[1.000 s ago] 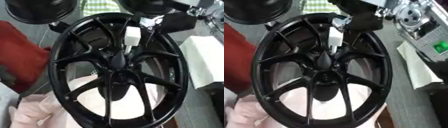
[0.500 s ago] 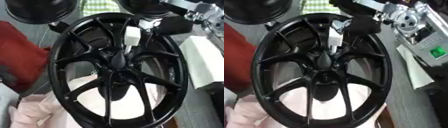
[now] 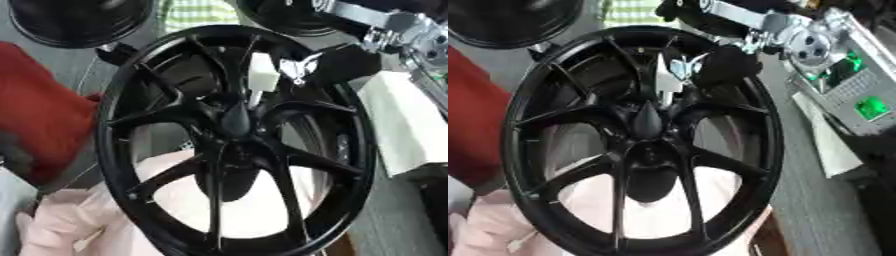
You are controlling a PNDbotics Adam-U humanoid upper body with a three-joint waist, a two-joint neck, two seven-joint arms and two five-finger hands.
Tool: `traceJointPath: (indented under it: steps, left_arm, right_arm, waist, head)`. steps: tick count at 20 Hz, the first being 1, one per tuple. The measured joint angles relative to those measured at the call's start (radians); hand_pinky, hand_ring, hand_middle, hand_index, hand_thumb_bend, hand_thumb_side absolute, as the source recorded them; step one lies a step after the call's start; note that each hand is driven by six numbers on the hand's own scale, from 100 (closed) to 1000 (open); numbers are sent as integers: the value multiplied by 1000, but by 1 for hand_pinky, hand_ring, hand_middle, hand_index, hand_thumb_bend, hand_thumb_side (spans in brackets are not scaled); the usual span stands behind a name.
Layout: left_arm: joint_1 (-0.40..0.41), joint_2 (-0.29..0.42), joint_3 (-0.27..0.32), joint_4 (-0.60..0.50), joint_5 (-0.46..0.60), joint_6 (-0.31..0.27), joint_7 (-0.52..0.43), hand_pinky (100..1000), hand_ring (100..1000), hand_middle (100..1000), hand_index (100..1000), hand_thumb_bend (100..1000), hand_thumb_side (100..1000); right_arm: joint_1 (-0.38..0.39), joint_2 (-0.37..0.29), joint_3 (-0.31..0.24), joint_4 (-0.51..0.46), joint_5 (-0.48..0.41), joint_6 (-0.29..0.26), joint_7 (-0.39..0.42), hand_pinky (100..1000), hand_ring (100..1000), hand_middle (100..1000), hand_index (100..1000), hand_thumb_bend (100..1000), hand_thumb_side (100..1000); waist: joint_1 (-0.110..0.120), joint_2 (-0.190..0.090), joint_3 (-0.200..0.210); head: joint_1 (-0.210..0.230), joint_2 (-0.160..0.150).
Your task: Pull the pin out of the wheel hub.
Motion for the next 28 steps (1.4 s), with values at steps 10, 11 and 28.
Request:
traceJointPath:
  steps: [10, 11, 28]
  left_arm:
    - [1, 0, 0, 0, -11, 1, -1, 598, 622, 535, 741, 100, 769]
    - [1, 0, 0, 0, -13, 1, -1, 598, 622, 535, 741, 100, 770]
    - [1, 0, 0, 6, -28, 4, -8, 600, 620, 534, 741, 100, 789]
  right_arm:
    - [0, 0, 20, 0, 40, -4, 50, 1000, 1000, 873, 939, 100, 395]
    - [0, 0, 22, 0, 40, -6, 54, 1000, 1000, 873, 940, 100, 399]
    - [4, 0, 29, 0, 87, -3, 92, 1000, 1000, 877, 942, 100, 381]
  waist:
    - [0, 0, 3]
    - [0, 0, 3]
    - [-1, 1, 12]
  head:
    - [0, 0]
    - [0, 0]
    - [-10, 0]
